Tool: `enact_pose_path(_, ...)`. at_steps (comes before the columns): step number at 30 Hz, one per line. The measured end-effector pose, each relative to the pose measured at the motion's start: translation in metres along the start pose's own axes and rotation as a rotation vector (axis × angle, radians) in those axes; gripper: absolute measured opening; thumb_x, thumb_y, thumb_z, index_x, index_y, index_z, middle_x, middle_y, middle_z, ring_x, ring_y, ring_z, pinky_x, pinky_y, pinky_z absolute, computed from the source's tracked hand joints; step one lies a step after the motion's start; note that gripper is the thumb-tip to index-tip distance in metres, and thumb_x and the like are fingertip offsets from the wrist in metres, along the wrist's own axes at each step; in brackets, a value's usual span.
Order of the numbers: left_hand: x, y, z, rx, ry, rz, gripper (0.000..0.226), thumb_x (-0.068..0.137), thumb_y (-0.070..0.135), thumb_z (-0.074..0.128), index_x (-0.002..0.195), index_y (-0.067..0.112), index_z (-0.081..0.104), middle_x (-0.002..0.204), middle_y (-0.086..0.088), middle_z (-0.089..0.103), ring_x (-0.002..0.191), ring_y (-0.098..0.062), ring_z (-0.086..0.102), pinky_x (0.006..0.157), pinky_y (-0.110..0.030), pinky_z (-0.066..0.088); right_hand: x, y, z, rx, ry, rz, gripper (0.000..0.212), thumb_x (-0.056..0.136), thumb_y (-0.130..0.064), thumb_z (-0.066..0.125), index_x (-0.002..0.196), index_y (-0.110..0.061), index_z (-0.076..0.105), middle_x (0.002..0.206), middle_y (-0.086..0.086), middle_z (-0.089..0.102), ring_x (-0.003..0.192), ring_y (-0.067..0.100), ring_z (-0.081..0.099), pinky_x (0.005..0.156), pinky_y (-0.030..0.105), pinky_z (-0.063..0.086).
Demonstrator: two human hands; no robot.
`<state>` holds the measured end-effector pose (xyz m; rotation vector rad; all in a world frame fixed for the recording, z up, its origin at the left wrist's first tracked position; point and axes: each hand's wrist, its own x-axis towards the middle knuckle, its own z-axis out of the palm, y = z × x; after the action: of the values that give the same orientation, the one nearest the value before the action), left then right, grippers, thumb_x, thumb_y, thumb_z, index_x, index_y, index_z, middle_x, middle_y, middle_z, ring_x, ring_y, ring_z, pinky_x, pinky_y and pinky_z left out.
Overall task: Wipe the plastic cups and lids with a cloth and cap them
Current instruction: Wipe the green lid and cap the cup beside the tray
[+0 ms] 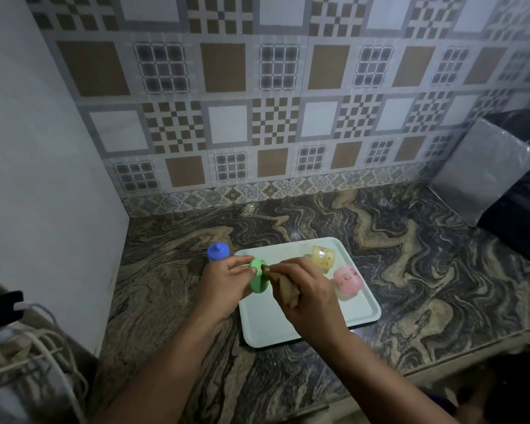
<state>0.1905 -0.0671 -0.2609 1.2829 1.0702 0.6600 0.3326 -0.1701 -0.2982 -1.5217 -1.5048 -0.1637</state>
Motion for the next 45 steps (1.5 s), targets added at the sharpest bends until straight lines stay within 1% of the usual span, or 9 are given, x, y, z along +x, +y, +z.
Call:
enact_pose_path(5,0.0,0.002,0.004,-0.096,0.035,0.036,0.02,0.095,0.004,0.065,0.109,0.016,0.069,0.096,-0.001,0.078,0.09,-0.017,0.076,0.075,-0.027,0.062,0.0,0.001,0.003,0.007,0.044,0.036,0.021,0.085,-0.005,0.083,0.102,-0.012,0.074,0.095,-0.002,0.069,0.083,0.012,0.065,0.07,0.025,0.053)
enact_pose_path(13,0.003,-0.005,0.009,0.036,0.014,0.11,0.027,0.093,0.003,0.067,0.107,0.026,0.068,0.105,-0.002,0.077,0.093,-0.01,0.075,0.089,-0.038,0.061,0.005,0.007,0.01,-0.019,0.034,0.144,0.026,0.081,-0.006,0.085,0.096,-0.017,0.068,0.093,-0.006,0.065,0.077,0.011,0.062,0.062,0.023,0.049)
enact_pose_path(19,0.004,-0.017,0.012,0.263,0.013,0.184,0.03,0.093,0.015,0.071,0.123,0.016,0.069,0.112,0.005,0.076,0.08,0.015,0.066,0.067,-0.003,0.049,0.022,0.005,0.012,-0.021,0.106,0.219,0.019,0.085,-0.007,0.086,0.088,-0.013,0.068,0.084,-0.004,0.065,0.074,0.007,0.056,0.066,0.009,0.038)
enact_pose_path(22,0.008,-0.02,0.01,0.181,0.097,0.142,0.021,0.093,0.012,0.069,0.113,0.017,0.071,0.105,0.002,0.078,0.084,0.002,0.07,0.081,-0.025,0.06,0.025,0.008,0.009,-0.006,0.12,0.238,0.021,0.087,-0.011,0.086,0.084,-0.013,0.066,0.08,-0.005,0.064,0.073,0.003,0.054,0.067,0.009,0.038)
enact_pose_path(26,0.01,-0.019,0.012,0.11,0.127,0.086,0.009,0.093,0.017,0.068,0.096,0.025,0.064,0.084,0.004,0.079,0.079,-0.015,0.076,0.081,-0.048,0.062,0.016,0.008,0.013,0.032,0.052,0.227,0.024,0.082,-0.004,0.086,0.084,-0.013,0.064,0.079,-0.008,0.062,0.072,-0.007,0.052,0.064,0.008,0.037)
enact_pose_path(29,0.008,-0.019,0.017,0.083,0.099,0.093,0.009,0.095,0.016,0.066,0.094,0.023,0.06,0.078,0.005,0.078,0.082,-0.031,0.075,0.081,-0.058,0.059,0.014,0.006,0.018,0.01,0.033,0.184,0.022,0.082,-0.004,0.084,0.085,-0.011,0.063,0.082,-0.005,0.061,0.07,0.005,0.052,0.06,0.024,0.043)
enact_pose_path(33,0.007,-0.022,0.02,0.022,0.104,0.094,0.011,0.095,0.012,0.067,0.095,0.021,0.061,0.081,0.004,0.079,0.082,-0.024,0.076,0.084,-0.057,0.059,0.018,0.01,0.022,-0.11,-0.021,0.136,0.019,0.086,-0.011,0.078,0.086,-0.011,0.059,0.085,0.0,0.058,0.071,0.021,0.052,0.058,0.041,0.045)
enact_pose_path(41,0.009,-0.023,0.012,-0.211,0.244,0.124,0.011,0.096,0.011,0.066,0.106,0.016,0.062,0.097,-0.003,0.078,0.088,-0.017,0.077,0.089,-0.046,0.06,0.026,0.016,0.029,-0.249,-0.218,0.234,0.017,0.079,-0.008,0.073,0.088,-0.015,0.06,0.087,0.0,0.06,0.073,0.03,0.058,0.058,0.046,0.049)
enact_pose_path(45,0.015,-0.016,0.004,-0.327,0.233,0.093,0.019,0.097,0.01,0.064,0.116,0.01,0.059,0.108,-0.01,0.074,0.094,-0.018,0.076,0.091,-0.041,0.059,0.031,0.015,0.025,-0.006,-0.062,0.341,0.019,0.082,-0.01,0.084,0.087,-0.018,0.066,0.082,-0.008,0.065,0.072,0.012,0.058,0.063,0.03,0.049)
